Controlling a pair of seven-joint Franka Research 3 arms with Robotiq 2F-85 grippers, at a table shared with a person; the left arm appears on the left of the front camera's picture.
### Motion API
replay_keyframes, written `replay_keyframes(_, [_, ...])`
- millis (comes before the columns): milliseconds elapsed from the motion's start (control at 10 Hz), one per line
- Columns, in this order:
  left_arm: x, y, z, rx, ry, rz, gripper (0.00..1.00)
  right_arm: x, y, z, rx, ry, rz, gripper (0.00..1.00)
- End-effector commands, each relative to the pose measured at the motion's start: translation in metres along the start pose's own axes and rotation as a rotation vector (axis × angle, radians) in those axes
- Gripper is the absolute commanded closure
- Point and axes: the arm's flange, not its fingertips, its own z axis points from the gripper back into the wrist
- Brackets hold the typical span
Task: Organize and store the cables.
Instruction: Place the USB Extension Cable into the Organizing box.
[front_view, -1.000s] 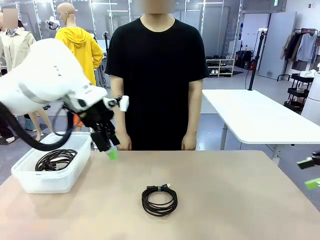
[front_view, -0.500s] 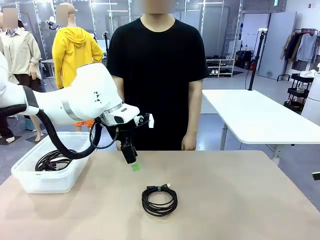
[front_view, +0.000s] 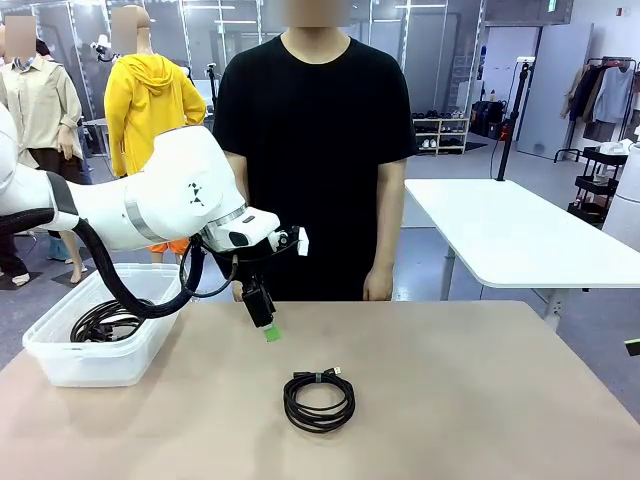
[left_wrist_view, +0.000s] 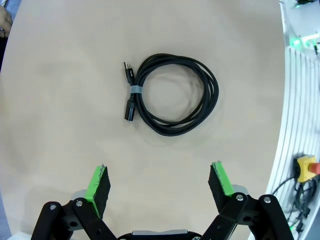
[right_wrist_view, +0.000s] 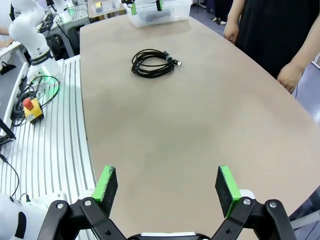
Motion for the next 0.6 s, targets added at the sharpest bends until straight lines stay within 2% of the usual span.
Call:
replay_keyframes(0, [0.0, 0.0, 0.0, 0.0, 0.0, 0.0, 0.0, 0.003, 0.002, 0.0, -0.006, -0.012, -0.004, 0.0])
replay_keyframes(100, [0.029, -0.002, -0.011, -0.027, 0.112, 0.031, 0.0, 0.003, 0.002, 0.0, -0.006, -0.012, -0.004, 0.0])
replay_keyframes(200, [0.061, -0.007, -0.025, -0.03, 0.156, -0.029, 0.0, 0.003, 0.002, 0.0, -0.006, -0.012, -0.004, 0.0])
replay_keyframes(300, [0.084, -0.006, -0.043, -0.042, 0.199, -0.018, 0.0, 0.003, 0.002, 0.0, -0.006, -0.012, -0.004, 0.0])
replay_keyframes(500, [0.102, 0.005, -0.073, -0.061, 0.278, 0.026, 0.0, 0.003, 0.002, 0.0, -0.006, -0.012, -0.004, 0.0])
